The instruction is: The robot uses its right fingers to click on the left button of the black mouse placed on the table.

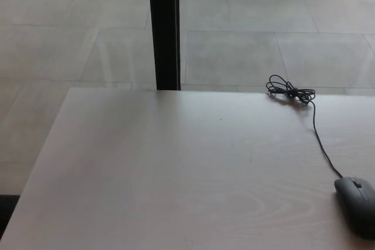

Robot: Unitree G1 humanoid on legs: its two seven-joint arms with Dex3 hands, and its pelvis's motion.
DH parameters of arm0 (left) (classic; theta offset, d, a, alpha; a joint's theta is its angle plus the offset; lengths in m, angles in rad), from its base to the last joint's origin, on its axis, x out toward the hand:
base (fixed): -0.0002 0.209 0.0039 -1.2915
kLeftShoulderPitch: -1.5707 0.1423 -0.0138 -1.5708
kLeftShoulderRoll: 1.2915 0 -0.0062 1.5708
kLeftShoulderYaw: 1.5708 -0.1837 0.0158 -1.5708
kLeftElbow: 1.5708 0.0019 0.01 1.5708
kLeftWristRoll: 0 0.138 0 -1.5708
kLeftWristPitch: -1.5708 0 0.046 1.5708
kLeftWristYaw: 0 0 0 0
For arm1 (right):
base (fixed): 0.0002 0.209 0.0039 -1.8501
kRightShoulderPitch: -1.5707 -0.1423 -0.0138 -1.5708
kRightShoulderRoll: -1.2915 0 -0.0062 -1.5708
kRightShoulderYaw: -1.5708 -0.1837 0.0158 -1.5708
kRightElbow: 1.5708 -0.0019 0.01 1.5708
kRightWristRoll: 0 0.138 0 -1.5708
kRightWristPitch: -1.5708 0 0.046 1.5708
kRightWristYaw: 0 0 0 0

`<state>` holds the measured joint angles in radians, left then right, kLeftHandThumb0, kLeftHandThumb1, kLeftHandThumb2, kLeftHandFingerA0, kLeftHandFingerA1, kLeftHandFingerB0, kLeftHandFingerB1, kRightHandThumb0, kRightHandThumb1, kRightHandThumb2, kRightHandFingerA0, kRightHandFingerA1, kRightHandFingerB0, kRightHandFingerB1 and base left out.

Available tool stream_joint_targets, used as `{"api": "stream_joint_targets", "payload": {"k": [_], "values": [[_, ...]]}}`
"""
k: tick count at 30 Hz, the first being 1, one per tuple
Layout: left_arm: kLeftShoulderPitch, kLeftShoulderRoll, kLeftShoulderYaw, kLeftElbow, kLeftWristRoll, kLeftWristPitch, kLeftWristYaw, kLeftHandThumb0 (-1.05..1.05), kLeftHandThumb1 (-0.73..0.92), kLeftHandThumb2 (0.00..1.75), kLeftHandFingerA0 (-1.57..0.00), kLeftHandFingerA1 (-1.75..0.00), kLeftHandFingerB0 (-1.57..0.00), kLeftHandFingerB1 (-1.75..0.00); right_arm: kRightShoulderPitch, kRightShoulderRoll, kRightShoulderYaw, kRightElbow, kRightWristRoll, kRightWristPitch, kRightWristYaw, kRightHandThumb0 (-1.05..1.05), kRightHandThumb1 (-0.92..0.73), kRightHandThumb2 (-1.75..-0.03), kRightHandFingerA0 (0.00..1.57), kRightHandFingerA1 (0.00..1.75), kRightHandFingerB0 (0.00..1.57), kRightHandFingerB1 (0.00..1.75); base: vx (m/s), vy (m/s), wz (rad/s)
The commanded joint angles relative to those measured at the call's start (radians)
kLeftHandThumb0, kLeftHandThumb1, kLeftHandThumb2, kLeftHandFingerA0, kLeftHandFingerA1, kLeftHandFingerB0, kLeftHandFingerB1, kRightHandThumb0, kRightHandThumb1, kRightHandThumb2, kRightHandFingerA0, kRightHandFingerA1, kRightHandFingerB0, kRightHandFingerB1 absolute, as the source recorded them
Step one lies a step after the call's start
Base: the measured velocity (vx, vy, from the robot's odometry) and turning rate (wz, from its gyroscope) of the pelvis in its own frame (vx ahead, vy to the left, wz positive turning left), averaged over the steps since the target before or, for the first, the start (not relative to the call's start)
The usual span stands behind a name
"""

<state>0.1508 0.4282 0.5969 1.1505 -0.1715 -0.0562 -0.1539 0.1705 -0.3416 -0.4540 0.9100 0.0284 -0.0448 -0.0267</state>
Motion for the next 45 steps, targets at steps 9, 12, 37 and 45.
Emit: {"api": "stream_joint_targets", "payload": {"k": [9,12,37,45], "values": [[-0.037,0.06,0.148,0.085,-0.159,0.014,-0.081,-0.86,0.79,1.17,-0.45,-0.6,-0.35,-0.54,-0.027,-0.046,-0.129,0.011,0.098,-0.023,-0.078,-0.87,-0.78,-0.64,0.85,0.95,0.25,0.57,0.0,0.0,0.0],[-0.038,0.062,0.146,0.088,-0.17,0.02,-0.08,-0.87,0.78,1.16,-0.48,-0.6,-0.35,-0.53,-0.039,-0.053,-0.16,0.036,0.126,-0.027,-0.095,-0.86,-0.77,-0.65,0.98,1.36,0.29,0.61,0.0,0.0,0.0],[-0.05,0.065,0.113,0.088,-0.188,-0.007,-0.097,-0.93,0.92,0.83,-0.52,-0.58,-0.35,-0.44,-0.171,-0.147,-0.22,-0.532,0.071,-0.007,-0.289,-0.91,-0.69,-1.1,0.75,0.96,0.26,0.52,0.0,0.0,0.0],[-0.053,0.067,0.112,0.091,-0.186,-0.013,-0.103,-0.91,0.92,0.8,-0.53,-0.57,-0.37,-0.43,-0.221,-0.197,-0.035,-0.949,-0.173,0.049,-0.267,-0.92,-0.85,-0.66,0.88,1.11,0.3,0.47,0.0,0.0,0.0]]}}
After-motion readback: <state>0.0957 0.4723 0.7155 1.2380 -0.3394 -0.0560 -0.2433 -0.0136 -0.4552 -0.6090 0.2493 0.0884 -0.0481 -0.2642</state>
